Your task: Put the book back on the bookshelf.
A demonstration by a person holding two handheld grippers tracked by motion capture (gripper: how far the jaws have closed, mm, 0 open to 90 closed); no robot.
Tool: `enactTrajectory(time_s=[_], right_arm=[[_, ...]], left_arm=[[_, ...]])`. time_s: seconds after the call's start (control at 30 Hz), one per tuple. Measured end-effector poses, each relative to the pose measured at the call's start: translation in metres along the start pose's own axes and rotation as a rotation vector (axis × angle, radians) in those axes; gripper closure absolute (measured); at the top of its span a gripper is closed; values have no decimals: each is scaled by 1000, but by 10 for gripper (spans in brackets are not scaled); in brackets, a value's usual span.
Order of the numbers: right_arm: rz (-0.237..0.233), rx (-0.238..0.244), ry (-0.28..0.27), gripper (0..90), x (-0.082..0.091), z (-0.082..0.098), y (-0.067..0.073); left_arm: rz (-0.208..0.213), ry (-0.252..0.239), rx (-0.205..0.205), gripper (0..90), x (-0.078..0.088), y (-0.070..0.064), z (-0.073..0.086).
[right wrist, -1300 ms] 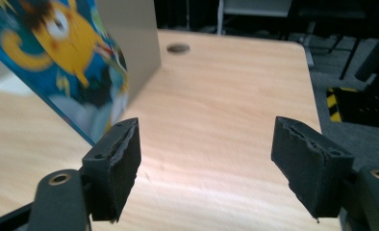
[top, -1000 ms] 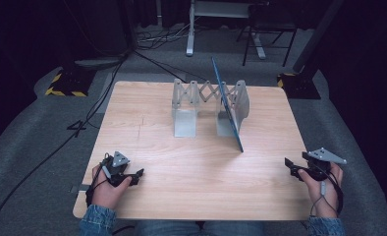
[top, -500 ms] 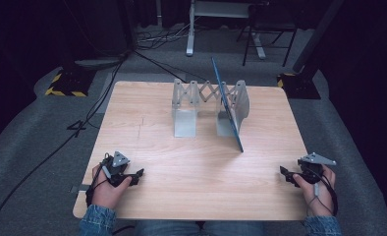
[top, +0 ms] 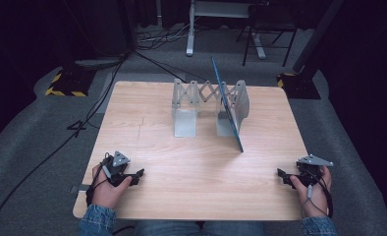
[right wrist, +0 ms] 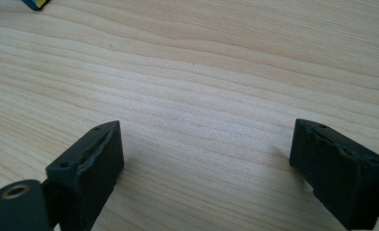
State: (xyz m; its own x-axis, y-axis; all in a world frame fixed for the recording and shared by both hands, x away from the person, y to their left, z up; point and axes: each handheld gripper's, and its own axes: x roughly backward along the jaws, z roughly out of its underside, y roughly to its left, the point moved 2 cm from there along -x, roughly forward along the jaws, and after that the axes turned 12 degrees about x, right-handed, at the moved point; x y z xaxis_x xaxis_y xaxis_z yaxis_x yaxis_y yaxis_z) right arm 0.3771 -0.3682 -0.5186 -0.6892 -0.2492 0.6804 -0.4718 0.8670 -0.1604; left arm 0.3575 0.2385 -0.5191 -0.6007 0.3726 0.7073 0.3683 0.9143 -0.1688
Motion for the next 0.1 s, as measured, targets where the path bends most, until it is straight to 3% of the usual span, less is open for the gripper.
enactTrajectory(time_s=[0.1], right_arm=[[0,0,0,119,0,0,0]], left_arm=[[1,0,1,236,0,0,0]])
